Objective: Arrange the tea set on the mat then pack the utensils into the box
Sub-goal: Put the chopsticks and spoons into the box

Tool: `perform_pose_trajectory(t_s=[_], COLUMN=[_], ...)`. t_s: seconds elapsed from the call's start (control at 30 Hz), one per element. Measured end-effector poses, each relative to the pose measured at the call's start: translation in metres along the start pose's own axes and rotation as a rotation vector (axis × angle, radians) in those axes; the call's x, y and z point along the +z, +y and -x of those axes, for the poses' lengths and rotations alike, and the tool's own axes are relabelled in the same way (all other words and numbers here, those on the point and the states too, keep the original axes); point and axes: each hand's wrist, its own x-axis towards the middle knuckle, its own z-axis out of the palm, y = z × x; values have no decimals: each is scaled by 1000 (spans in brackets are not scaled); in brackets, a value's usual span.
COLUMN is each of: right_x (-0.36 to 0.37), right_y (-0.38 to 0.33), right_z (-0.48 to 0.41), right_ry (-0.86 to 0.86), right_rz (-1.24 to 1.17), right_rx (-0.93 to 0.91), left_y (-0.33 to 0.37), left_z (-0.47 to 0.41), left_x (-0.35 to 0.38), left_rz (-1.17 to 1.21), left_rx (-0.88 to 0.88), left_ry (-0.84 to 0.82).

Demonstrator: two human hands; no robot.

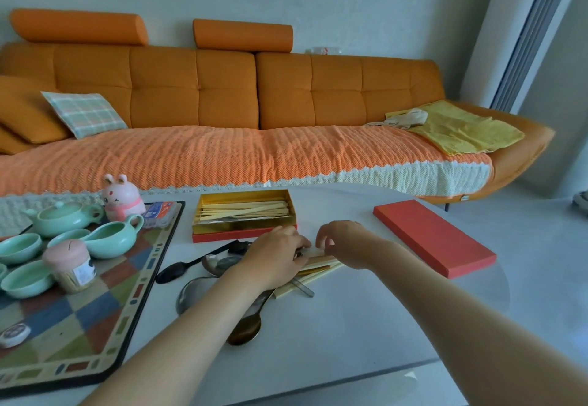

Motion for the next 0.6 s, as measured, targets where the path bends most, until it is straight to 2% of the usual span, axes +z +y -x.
perform_pose_trajectory(t_s=[0.33, 0.5, 0.6], right_x=[2, -9, -9], right_y=[-16, -20, -19], right_z=[-8, -6, -10], right_ry=[-61, 148, 454], right_rz=[-18, -214, -90], right_rx=[-6, -83, -154], left_y=[-8, -8, -12], left_z=[9, 5, 2], left_x=[-5, -16, -28], left_rz=[61, 256, 327], left_rx=[-53, -127, -241], left_ry=[-4, 146, 290])
